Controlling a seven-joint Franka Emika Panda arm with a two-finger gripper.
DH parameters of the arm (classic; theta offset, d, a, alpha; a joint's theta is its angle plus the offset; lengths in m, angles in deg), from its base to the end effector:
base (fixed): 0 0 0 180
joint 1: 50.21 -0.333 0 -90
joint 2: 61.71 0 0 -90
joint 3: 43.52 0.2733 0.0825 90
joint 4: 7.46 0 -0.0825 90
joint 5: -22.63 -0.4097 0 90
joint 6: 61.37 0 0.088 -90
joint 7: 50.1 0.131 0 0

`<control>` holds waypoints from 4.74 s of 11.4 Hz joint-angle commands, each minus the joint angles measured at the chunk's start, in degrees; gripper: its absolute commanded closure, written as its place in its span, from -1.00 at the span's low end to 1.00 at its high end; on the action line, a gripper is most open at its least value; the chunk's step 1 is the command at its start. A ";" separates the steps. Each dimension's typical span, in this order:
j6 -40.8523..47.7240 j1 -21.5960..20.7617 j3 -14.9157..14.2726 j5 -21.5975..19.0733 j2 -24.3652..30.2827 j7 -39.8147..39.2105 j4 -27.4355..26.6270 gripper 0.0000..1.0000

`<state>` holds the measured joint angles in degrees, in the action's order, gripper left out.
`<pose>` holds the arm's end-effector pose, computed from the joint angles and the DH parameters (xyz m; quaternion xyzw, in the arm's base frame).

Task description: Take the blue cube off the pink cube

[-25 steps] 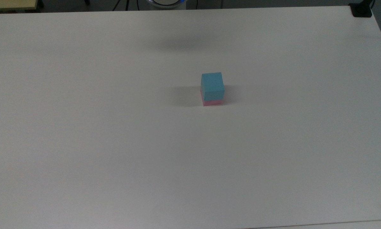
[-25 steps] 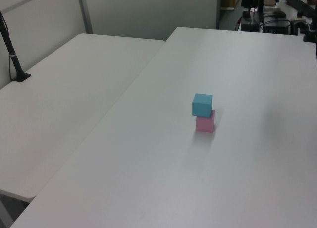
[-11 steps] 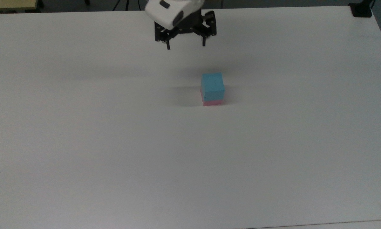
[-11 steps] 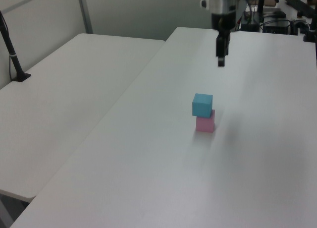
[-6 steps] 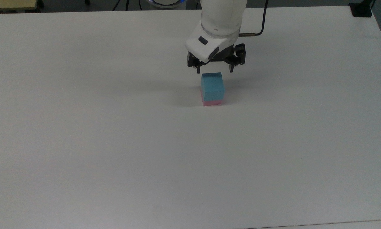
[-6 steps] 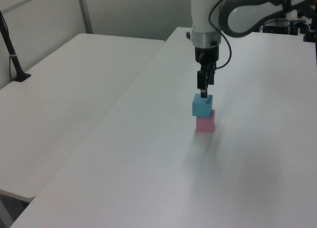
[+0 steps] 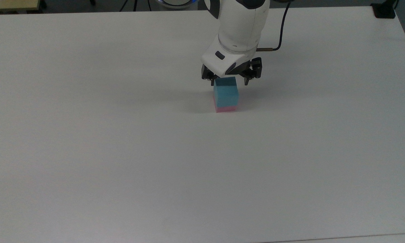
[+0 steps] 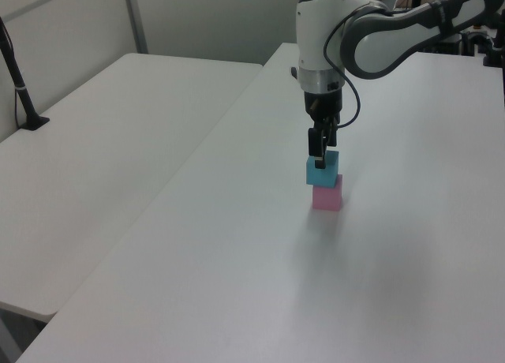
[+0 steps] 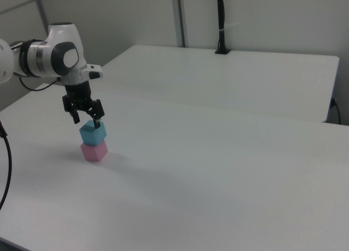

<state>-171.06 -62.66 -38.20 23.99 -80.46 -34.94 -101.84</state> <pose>0.6256 0.1944 0.3450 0.9992 0.0251 -0.0292 0.0045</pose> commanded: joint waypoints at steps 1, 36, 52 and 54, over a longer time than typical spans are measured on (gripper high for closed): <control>-0.70 -0.91 -0.22 1.45 0.13 2.06 0.07 -1.00; -0.78 15.00 1.18 5.06 16.91 -14.02 -28.39 -0.04; 18.70 17.46 -4.33 -6.26 24.03 -13.41 -3.91 -1.00; 22.40 16.06 -6.72 -8.04 24.12 -12.61 -0.11 -1.00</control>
<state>-153.13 -44.72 -42.03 18.14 -55.65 -48.75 -106.52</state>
